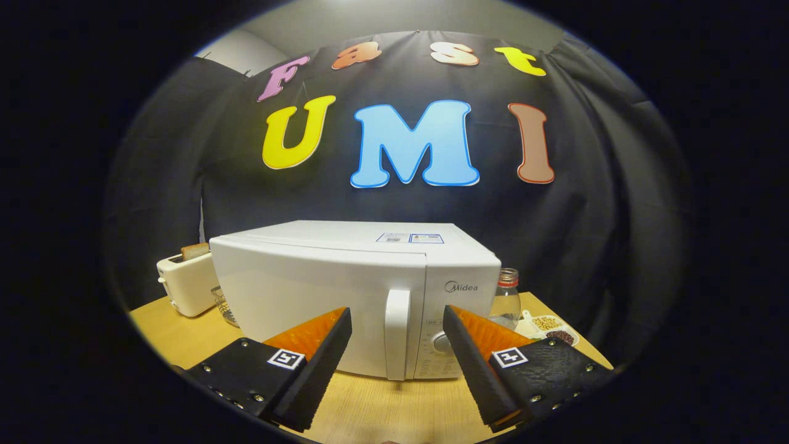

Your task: Open the microwave, put the food inside, and close the microwave door.

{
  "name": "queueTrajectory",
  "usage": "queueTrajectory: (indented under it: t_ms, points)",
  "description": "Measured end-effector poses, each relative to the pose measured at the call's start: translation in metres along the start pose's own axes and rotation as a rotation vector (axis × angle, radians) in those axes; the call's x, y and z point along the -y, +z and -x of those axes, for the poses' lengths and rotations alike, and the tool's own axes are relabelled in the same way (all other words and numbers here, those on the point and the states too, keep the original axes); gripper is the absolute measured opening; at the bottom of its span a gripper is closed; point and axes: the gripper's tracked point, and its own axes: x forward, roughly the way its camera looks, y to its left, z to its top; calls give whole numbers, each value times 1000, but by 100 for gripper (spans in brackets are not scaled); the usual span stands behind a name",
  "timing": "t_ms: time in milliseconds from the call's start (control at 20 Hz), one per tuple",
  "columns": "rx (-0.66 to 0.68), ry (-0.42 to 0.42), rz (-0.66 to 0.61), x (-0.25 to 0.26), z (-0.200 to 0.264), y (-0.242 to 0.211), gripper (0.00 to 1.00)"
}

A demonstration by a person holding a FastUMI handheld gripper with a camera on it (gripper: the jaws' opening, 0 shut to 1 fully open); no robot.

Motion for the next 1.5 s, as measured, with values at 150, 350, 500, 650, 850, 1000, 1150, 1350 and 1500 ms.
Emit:
queueTrajectory:
  t_ms: [150, 350, 500, 650, 850, 1000, 1150, 1350, 1500]
  points:
    - [-44, -10, 2, 2, -17, -19, 95]
    - [-98, -13, -3, 0, -32, -41, 88]
    - [-121, -12, -3, -1, -38, -51, 71]
    - [-136, -22, -6, 1, -42, -56, 58]
    - [-147, -20, -25, -4, -42, -55, 41]
    - [-156, -48, 5, 0, -43, -55, 21]
    - [-164, -37, -16, -2, -42, -56, 12]
    - [-181, -36, -6, -2, -38, -55, 12]
    - [-191, -48, -28, -2, -37, -55, 12]
